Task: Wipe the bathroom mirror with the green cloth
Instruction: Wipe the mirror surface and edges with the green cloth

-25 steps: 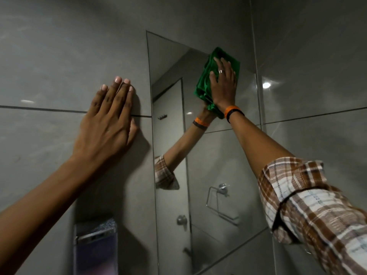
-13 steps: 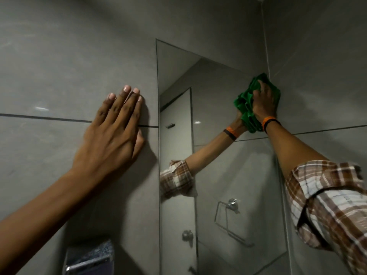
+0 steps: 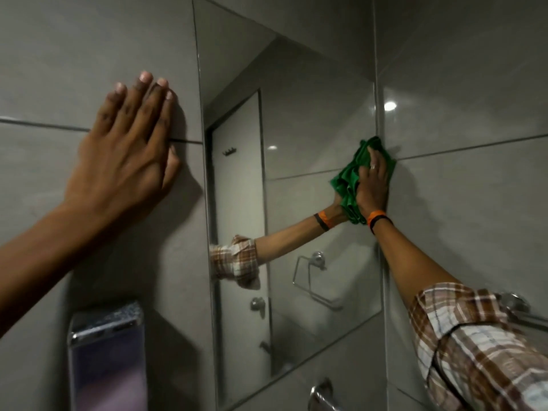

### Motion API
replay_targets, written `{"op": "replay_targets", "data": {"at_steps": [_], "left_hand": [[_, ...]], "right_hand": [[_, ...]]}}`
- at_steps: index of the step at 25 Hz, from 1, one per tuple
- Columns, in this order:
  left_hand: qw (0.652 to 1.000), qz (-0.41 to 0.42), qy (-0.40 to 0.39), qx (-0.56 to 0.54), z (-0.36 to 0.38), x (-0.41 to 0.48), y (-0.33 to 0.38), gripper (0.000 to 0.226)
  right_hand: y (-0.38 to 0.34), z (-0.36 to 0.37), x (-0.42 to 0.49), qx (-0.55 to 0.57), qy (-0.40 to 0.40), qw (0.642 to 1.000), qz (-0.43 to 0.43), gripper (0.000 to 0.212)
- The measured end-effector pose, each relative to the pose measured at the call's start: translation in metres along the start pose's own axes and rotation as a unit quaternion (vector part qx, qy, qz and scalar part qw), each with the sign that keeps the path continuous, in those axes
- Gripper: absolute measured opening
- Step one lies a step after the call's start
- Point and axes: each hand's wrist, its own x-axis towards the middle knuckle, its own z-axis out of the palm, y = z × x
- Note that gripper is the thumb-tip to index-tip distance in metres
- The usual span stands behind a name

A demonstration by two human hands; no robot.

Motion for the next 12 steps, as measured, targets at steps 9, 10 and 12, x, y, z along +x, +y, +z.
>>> {"op": "replay_targets", "data": {"at_steps": [9,10,12], "left_hand": [[1.000,-0.005,-0.001,-0.020,-0.003,0.000,0.001,0.071],[1.000,-0.007,-0.004,-0.021,-0.003,0.000,0.001,0.072],[1.000,-0.008,-0.007,-0.022,-0.004,0.000,0.000,0.072]], "right_hand": [[0.064,-0.006,-0.160,-0.005,0.027,0.994,0.106,0.050],[0.069,-0.004,-0.174,0.003,0.038,0.991,0.132,0.050],[0.077,-0.001,-0.199,0.007,0.049,0.984,0.172,0.049]]}}
